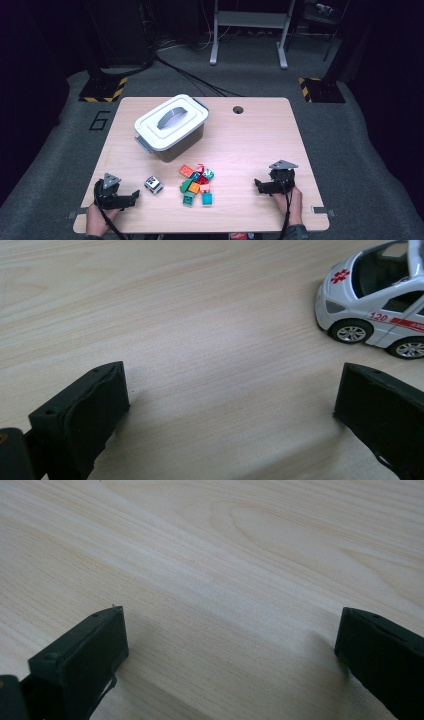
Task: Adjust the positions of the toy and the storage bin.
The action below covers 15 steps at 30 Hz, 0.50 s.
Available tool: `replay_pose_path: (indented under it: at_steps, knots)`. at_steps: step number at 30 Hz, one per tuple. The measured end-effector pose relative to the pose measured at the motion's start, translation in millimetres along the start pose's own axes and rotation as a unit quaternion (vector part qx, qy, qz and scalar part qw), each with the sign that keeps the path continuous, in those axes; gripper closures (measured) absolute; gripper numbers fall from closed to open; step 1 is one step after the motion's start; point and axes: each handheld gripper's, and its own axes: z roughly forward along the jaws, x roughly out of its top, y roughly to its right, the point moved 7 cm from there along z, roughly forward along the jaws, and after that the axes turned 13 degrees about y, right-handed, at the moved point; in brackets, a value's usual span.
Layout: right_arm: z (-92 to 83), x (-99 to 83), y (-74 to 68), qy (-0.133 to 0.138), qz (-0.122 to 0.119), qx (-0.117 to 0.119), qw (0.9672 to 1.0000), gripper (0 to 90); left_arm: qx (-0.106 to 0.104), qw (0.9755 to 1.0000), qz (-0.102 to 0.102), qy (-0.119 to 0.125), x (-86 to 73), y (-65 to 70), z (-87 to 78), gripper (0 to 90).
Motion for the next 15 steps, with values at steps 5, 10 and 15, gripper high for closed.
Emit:
replay_pose_path:
  at_steps: [5, 10, 15]
  knots:
    - [0.0, 0.0, 0.0, 0.000, 0.000, 0.000, 1.0000, 0.0, 0.007, 1.0000, -0.002, -0.001, 1.9, -1.7, 2.8, 0.8]
    - [0.0, 0.0, 0.0, 0.000, 0.000, 0.000, 1.0000, 0.0, 0.005, 0.9999, -0.003, -0.015, 3.5, -2.6, 2.8, 2.5]
    - [-0.2, -0.3, 0.8, -0.001, -0.005, 0.001, 1.0000, 0.0, -0.002, 0.9994, -0.026, -0.023, 8.2, -6.3, 0.1, 3.5]
